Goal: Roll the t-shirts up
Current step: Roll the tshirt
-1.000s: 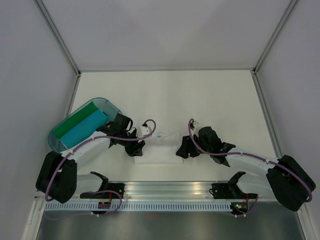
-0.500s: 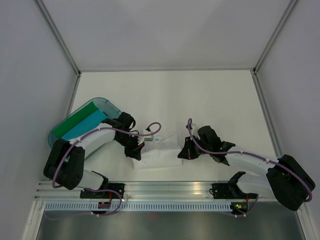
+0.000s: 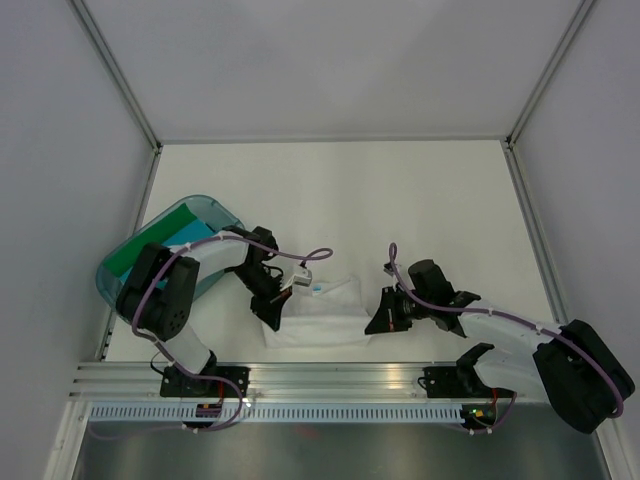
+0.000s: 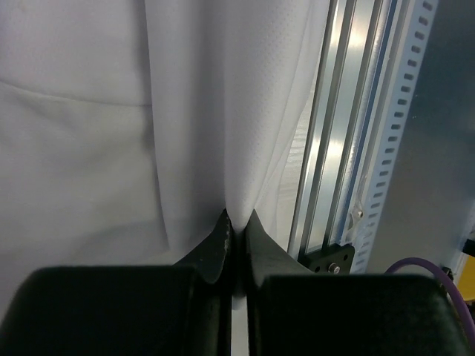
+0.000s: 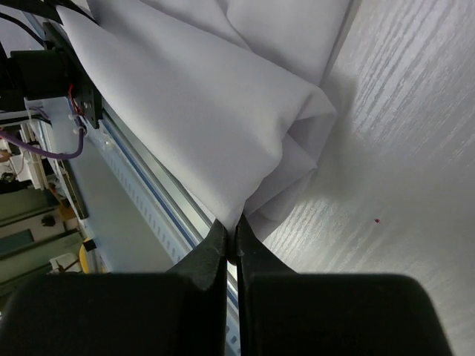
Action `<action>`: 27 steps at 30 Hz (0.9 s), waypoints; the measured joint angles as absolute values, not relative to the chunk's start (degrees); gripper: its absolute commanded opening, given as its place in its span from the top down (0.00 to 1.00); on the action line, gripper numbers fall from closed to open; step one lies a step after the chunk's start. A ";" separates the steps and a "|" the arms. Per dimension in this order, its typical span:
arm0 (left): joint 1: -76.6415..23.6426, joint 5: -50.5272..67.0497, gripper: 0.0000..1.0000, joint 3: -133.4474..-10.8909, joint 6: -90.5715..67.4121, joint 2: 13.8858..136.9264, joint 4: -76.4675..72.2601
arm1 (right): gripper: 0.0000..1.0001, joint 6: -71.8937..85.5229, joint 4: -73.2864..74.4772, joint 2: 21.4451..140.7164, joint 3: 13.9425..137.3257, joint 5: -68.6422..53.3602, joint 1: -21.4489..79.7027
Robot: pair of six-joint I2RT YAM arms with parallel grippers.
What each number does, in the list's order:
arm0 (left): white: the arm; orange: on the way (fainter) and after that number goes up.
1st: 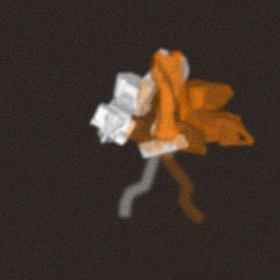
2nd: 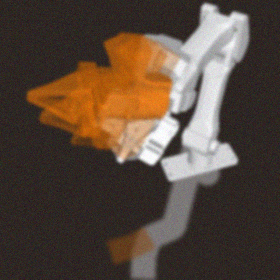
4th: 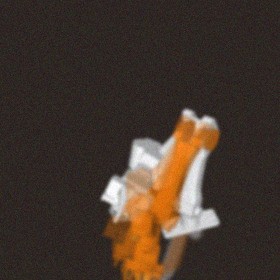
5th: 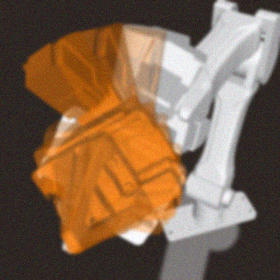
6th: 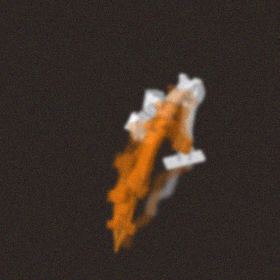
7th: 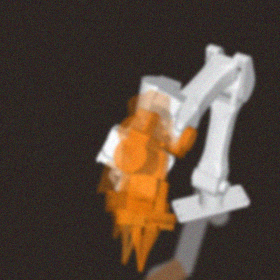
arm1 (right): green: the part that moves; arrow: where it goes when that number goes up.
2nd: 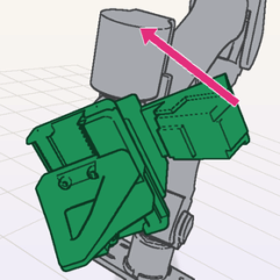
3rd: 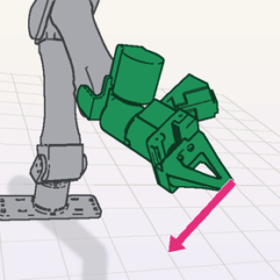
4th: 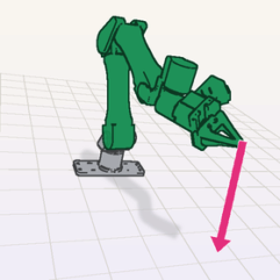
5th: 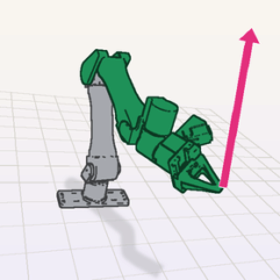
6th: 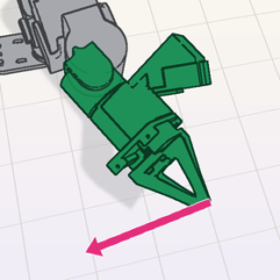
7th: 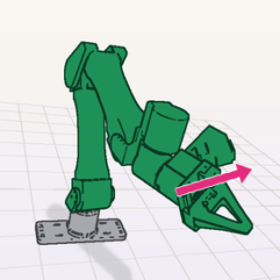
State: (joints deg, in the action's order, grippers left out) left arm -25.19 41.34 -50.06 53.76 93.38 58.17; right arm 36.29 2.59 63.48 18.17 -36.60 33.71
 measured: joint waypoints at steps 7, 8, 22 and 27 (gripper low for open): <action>-24.56 42.35 0.92 -51.48 53.93 98.52 58.46 | 0.99 39.16 -2.87 67.18 16.45 -37.67 33.10; -24.49 42.35 0.89 -51.48 53.91 98.52 58.37 | 0.97 39.18 -2.92 67.42 16.47 -37.54 33.10; -24.38 41.56 0.68 -50.50 52.51 97.06 55.57 | 0.48 34.04 2.52 68.53 20.82 -29.19 32.58; -24.12 40.84 0.60 -50.50 51.99 96.79 55.16 | 0.40 29.61 10.13 63.20 26.04 -21.91 32.47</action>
